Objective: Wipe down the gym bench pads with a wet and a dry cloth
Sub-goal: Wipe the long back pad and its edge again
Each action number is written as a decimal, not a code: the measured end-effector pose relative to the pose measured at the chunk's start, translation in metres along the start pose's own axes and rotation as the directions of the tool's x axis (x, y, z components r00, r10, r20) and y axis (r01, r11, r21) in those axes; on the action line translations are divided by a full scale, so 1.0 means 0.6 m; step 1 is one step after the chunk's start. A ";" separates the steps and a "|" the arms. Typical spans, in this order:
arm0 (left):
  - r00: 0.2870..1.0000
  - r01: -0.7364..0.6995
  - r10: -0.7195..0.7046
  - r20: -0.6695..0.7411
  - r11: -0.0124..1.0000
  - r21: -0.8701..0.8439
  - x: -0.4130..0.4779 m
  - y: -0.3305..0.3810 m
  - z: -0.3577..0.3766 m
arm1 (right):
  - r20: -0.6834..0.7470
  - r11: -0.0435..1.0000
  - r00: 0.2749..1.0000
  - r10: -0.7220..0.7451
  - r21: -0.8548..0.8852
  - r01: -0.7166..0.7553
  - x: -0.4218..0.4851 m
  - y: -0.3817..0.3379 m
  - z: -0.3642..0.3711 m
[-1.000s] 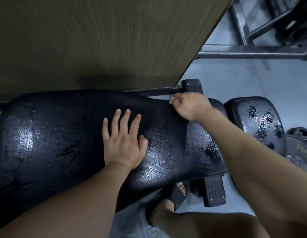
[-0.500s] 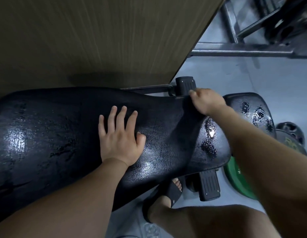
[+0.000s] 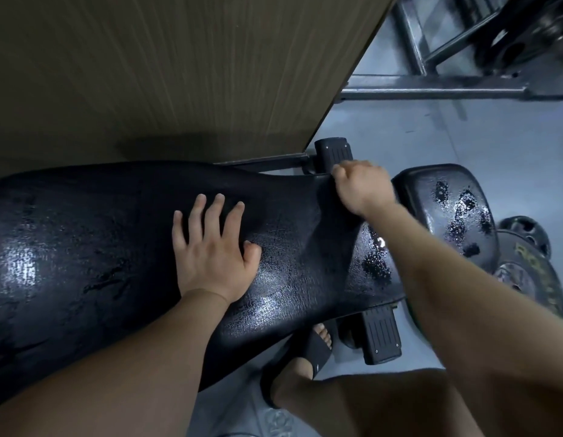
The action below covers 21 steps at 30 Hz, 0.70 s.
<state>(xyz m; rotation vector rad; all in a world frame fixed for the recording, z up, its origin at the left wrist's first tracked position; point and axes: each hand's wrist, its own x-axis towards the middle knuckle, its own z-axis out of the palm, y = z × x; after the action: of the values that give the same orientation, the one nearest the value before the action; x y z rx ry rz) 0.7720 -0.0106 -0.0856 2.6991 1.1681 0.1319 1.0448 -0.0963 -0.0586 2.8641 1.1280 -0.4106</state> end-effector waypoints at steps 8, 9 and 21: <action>1.000 0.004 -0.004 -0.007 1.000 -0.002 0.001 -0.001 0.001 | -0.059 0.978 0.979 -0.195 0.068 0.199 -0.026 0.054 0.016; 1.000 0.007 -0.007 -0.003 1.000 -0.001 0.002 0.000 0.002 | -0.065 0.990 0.993 -0.100 0.090 0.106 -0.026 0.082 0.011; 1.000 0.004 -0.004 -0.021 1.000 -0.010 0.001 0.000 0.003 | -0.180 0.909 0.891 -0.416 -0.071 0.410 -0.110 -0.037 0.062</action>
<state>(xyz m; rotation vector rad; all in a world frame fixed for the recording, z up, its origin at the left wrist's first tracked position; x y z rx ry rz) 0.7726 -0.0107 -0.0870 2.6933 1.1761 0.1656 0.9749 -0.1288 -0.0761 2.6666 1.7713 -0.1225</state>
